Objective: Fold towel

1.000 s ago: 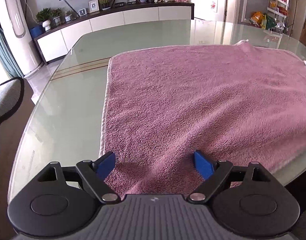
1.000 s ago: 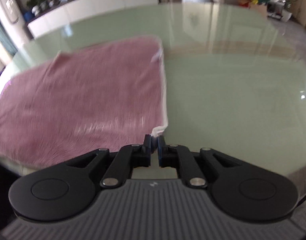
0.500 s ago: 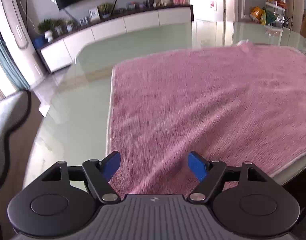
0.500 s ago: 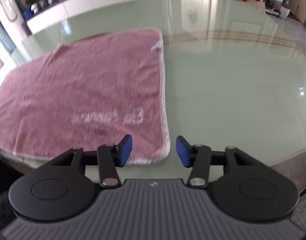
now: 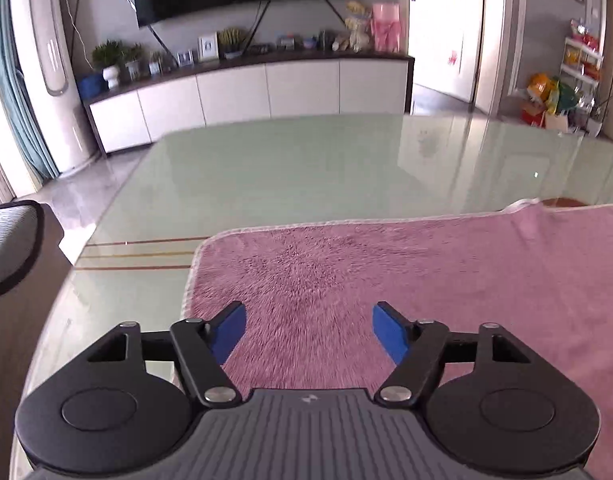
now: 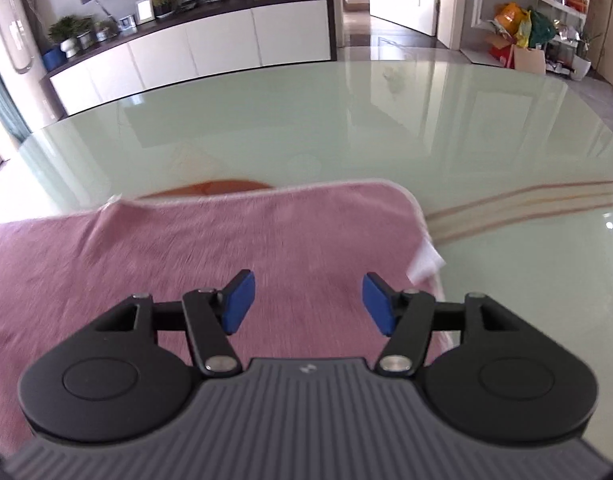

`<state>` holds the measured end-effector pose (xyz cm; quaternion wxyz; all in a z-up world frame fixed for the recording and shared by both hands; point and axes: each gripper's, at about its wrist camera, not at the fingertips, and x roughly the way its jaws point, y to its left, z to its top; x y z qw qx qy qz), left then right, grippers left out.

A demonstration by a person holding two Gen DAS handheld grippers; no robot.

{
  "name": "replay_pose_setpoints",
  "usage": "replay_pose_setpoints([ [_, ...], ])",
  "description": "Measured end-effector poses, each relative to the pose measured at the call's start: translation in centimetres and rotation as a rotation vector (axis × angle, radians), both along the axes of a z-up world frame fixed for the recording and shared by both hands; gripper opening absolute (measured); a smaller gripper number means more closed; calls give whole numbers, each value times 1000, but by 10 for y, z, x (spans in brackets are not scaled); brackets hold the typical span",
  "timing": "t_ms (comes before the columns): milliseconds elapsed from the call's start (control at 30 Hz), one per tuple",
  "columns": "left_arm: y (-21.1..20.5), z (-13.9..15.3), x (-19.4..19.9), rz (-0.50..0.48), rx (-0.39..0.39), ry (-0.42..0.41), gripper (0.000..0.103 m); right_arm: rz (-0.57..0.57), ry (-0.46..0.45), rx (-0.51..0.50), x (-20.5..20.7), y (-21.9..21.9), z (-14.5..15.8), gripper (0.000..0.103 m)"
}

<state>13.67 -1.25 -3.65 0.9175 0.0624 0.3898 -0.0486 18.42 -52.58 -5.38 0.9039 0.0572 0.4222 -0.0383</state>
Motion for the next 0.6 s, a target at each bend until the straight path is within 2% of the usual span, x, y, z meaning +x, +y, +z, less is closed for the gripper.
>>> replay_pose_setpoints([
  [100, -1, -15, 18, 20, 16, 36, 74, -1, 12, -23, 16, -2, -13, 60],
  [167, 2, -25, 29, 41, -8, 72, 75, 0, 20, -35, 25, -3, -20, 62],
  [233, 9, -31, 34, 55, -49, 75, 80, 0, 28, -47, 33, -5, -27, 69],
  [367, 12, -37, 50, 56, -54, 72, 89, -4, 44, -70, 51, -8, -41, 90],
  [467, 11, -43, 65, 65, -52, 64, 96, -33, 43, -71, 66, -12, -45, 99],
  [600, 10, -49, 83, 69, -47, 59, 103, -30, 26, -78, 78, -20, -49, 103],
])
